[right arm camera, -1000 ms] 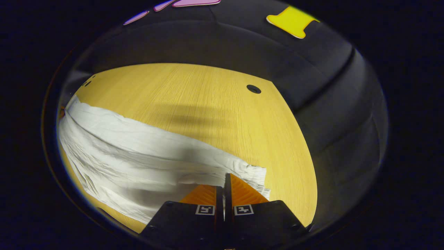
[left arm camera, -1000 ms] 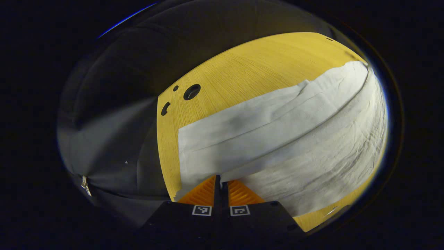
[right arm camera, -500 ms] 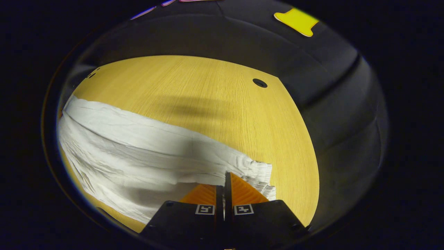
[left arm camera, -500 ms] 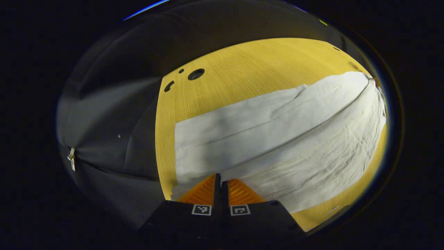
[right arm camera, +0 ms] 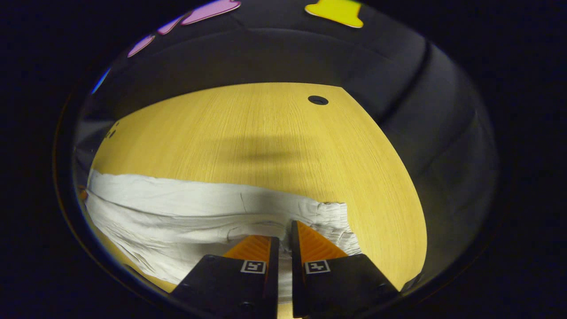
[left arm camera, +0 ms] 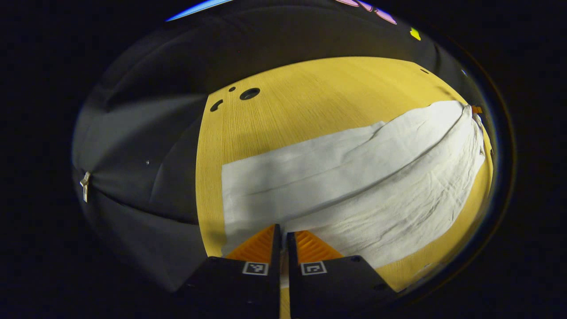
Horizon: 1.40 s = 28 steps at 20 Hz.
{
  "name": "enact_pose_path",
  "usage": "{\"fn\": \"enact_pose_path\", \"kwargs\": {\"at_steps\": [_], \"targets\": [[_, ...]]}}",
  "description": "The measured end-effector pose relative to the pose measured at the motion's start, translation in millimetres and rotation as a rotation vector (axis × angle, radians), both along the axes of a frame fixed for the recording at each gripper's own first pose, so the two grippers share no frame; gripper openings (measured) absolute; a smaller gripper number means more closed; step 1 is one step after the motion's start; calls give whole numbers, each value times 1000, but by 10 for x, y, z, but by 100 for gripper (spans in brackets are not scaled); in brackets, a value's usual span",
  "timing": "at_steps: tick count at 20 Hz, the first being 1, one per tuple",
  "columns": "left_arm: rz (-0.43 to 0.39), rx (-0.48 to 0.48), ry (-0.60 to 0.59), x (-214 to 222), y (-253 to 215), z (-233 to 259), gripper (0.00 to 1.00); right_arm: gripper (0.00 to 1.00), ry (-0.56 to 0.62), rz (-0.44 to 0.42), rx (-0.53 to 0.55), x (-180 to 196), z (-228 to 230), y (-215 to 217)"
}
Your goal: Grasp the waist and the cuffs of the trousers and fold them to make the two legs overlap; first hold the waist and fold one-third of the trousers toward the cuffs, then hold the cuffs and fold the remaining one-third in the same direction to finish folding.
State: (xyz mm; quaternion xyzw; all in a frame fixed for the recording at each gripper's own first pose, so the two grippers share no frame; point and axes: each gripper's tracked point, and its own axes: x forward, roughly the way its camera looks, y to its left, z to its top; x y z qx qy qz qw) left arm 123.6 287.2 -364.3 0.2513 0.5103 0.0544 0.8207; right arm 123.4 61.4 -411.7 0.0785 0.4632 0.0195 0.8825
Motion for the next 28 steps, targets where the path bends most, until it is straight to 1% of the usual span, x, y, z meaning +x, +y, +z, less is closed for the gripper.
{"fn": "enact_pose_path", "kwargs": {"at_steps": [1, 2, 3, 4, 5, 6, 9, 10, 11, 12, 13, 14, 15, 17, 18, 20, 22, 23, 25, 27, 28], "targets": [[-10, 10, -12, 26, 14, 47, 20, 22, 2, -44, 56, 5, 10, 6], [-19, 13, -11, 20, 15, 60, 47, 28, 6, -80, 99, 5, 17, -3], [-22, 22, -13, 14, 18, 107, 73, 27, 7, -113, 142, 2, 34, -8], [-29, 36, -25, 28, 33, 158, 100, 32, 7, -138, 180, 6, 72, -10], [-40, 42, -40, 51, 22, 202, 99, 33, 2, -154, 219, 9, 119, 3], [-55, 40, -50, 39, -22, 265, 97, 35, -4, -159, 246, -7, 173, 4], [-97, 29, -48, -36, -116, 374, 97, 40, -10, -117, 284, -101, 279, 7], [-114, 27, -47, -70, -125, 411, 97, 47, -7, -101, 293, -126, 308, 13], [-129, 34, -46, -155, -112, 481, 98, 50, -3, -86, 301, -161, 318, 27], [-138, 48, -49, -182, -85, 536, 98, 60, 3, -67, 308, -181, 332, 41], [-146, 70, -49, -208, -50, 595, 98, 65, 11, -44, 311, -215, 339, 39], [-153, 96, -53, -236, -3, 671, 98, 77, 15, -26, 302, -233, 358, 19], [-157, 120, -63, -247, 36, 739, 98, 83, 11, -8, 289, -258, 377, -6], [-148, 141, -93, -282, 85, 835, 98, 88, -18, 17, 255, -245, 447, -67], [-139, 145, -106, -311, 87, 871, 98, 94, -48, 36, 227, -266, 504, -118], [-123, 136, -140, -371, 28, 922, 98, 94, -94, 61, 151, -299, 532, -238], [-97, 114, -186, -436, -69, 968, 98, 94, -103, 42, 113, -405, 561, -320], [-80, 97, -205, -476, -137, 976, 98, 94, -108, 12, 119, -466, 591, -334], [-35, 44, -250, -561, -284, 966, 98, 94, -107, -83, 184, -584, 643, -313], [30, -39, -283, -669, -437, 909, 98, 95, -109, -198, 233, -724, 625, -348], [71, -85, -301, -612, -508, 813, 98, 94, -109, -252, 246, -794, 585, -382]]}}
